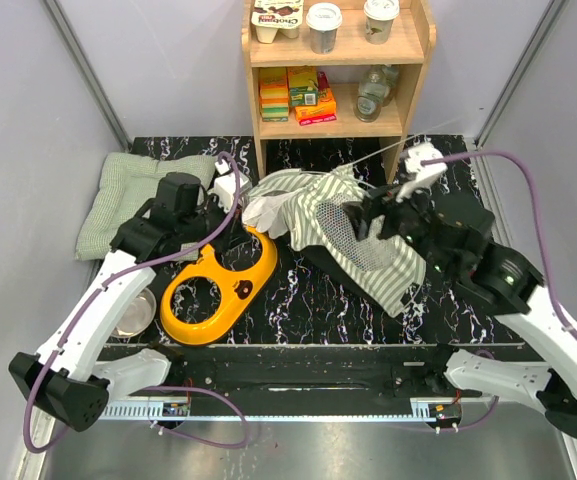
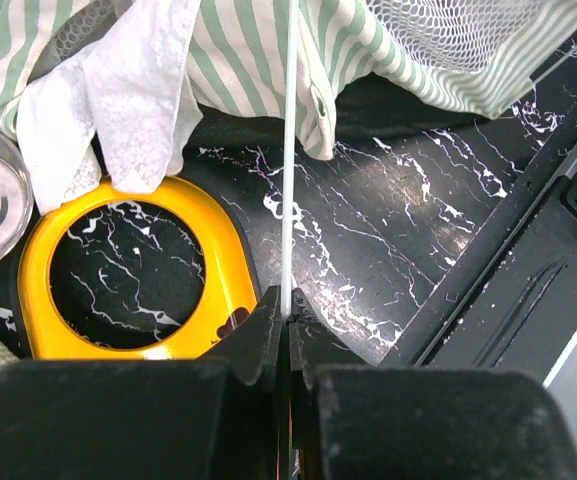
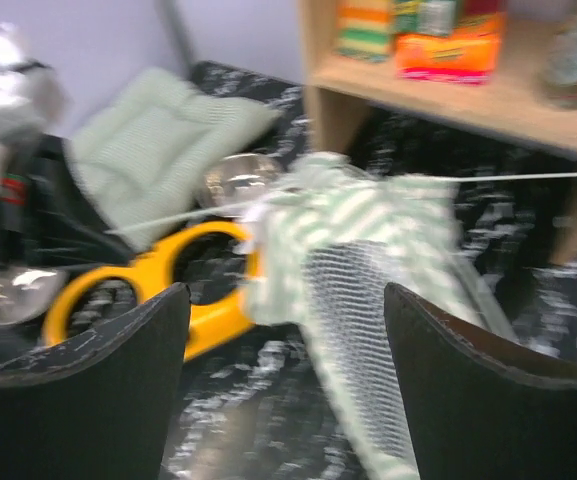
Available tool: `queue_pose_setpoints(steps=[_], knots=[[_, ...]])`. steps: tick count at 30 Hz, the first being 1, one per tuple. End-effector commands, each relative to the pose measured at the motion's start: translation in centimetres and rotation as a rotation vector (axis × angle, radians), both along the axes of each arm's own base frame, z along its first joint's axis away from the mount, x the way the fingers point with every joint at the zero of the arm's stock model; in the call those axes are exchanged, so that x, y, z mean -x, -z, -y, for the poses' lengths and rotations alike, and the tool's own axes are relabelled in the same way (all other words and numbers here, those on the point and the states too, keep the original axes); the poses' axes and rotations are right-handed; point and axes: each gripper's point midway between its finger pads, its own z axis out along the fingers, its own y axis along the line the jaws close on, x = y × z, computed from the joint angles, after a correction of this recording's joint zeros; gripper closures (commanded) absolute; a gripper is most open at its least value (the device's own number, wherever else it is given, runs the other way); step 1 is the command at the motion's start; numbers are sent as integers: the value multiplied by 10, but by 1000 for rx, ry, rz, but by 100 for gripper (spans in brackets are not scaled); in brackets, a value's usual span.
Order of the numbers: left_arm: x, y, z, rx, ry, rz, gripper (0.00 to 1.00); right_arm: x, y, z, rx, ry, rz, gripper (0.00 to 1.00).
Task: Set up the pet tent
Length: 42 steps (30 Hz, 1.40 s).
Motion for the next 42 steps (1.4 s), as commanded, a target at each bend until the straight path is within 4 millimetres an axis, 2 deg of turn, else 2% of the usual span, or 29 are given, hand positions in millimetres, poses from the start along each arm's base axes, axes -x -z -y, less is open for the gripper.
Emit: queue_pose_setpoints(steps=[1, 2, 4, 8, 9, 10, 15, 19, 21, 25, 30, 31, 32, 34, 37, 40, 42], knots=[[-17, -23, 11, 31, -35, 92, 100, 7, 4, -90, -277, -261, -188, 18], [-16, -25, 12, 32, -33, 97, 100, 5, 12, -101, -333, -269, -225, 19], [-17, -27, 14, 36, -33, 104, 100, -1, 14, -120, -464, -282, -263, 20], [-16, -27, 15, 38, -29, 107, 100, -17, 30, -135, -606, -232, -330, 22], [-16, -28, 15, 41, -26, 107, 100, -20, 26, -140, -663, -238, -325, 23], [-15, -28, 16, 43, -22, 105, 100, -24, 31, -145, -689, -233, -346, 25], [-13, -28, 18, 48, -15, 105, 100, -43, 49, -171, -773, -209, -429, 27], [-11, -31, 17, 52, -11, 114, 100, -50, 69, -193, -779, -225, -508, 29], [-10, -32, 17, 56, -8, 117, 100, -52, 76, -198, -780, -227, -534, 32], [-8, -30, 19, 57, 4, 114, 100, -53, 77, -202, -801, -234, -540, 47], [-10, -28, 20, 48, 13, 115, 100, -56, 75, -197, -851, -238, -563, 83], [-10, -29, 20, 47, 16, 121, 94, -55, 76, -195, -862, -248, -584, 95], [-9, -30, 20, 47, 20, 125, 81, -58, 79, -190, -882, -240, -600, 99], [-6, -34, 21, 48, 44, 133, 64, -68, 82, -175, -934, -215, -620, 100], [-2, -45, 18, 39, 70, 166, 43, -71, 88, -160, -978, -200, -638, 100], [-5, -65, 7, 23, 61, 246, 30, -68, 78, -154, -980, -211, -613, 100], [-15, -76, -7, 20, 15, 312, 24, -65, 68, -150, -983, -228, -599, 100]])
